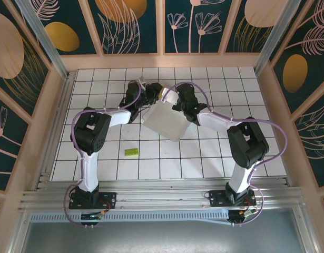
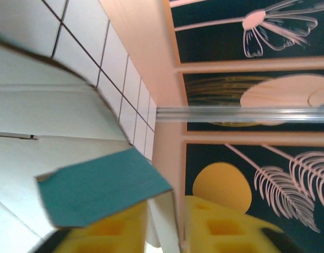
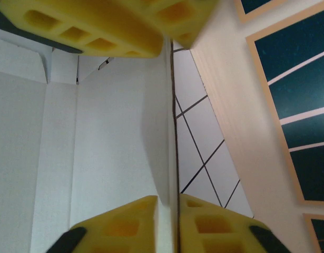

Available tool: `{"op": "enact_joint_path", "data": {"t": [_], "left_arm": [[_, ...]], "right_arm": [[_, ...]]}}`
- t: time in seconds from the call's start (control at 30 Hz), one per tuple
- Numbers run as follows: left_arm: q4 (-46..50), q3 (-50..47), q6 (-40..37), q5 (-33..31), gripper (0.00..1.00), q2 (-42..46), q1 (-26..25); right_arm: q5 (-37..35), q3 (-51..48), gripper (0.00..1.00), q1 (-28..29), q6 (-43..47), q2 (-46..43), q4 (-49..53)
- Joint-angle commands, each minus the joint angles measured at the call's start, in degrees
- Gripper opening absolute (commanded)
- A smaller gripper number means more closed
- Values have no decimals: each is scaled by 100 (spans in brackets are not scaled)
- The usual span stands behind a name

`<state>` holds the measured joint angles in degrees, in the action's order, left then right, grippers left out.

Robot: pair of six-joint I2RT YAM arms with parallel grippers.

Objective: Fold the paper box

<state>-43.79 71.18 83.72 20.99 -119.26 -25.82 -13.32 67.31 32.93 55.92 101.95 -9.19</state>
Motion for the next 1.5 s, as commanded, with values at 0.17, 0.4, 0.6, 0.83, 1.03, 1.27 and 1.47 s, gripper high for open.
{"op": "enact_joint_path", "data": {"t": [0.17, 0.4, 0.6, 0.83, 1.03, 1.27, 1.47], "left_arm": [[110, 265, 66, -68, 10, -282, 7], [157, 298, -84, -18, 9, -370, 7], [200, 218, -240, -23, 8, -226, 7], [90, -25, -187, -115, 9, -81, 7], [108, -86, -304, -165, 10, -26, 7], [11, 5, -256, -43, 11, -163, 7], [11, 98, -264, 9, 11, -228, 7]], "right_arm": [[850, 237, 41, -58, -1095, -498, 458], [3436, 1520, 75, -859, -3687, -727, 1633], [4873, 2919, 84, -1720, -5093, 363, 2642], [6573, 4325, 84, -2095, -5602, 1812, 3572], [6962, 4482, 81, -2046, -5592, 2323, 3795], [7147, 4298, 72, -2016, -5329, 2593, 4238], [7028, 4118, 72, -1952, -5267, 2609, 4213]]}}
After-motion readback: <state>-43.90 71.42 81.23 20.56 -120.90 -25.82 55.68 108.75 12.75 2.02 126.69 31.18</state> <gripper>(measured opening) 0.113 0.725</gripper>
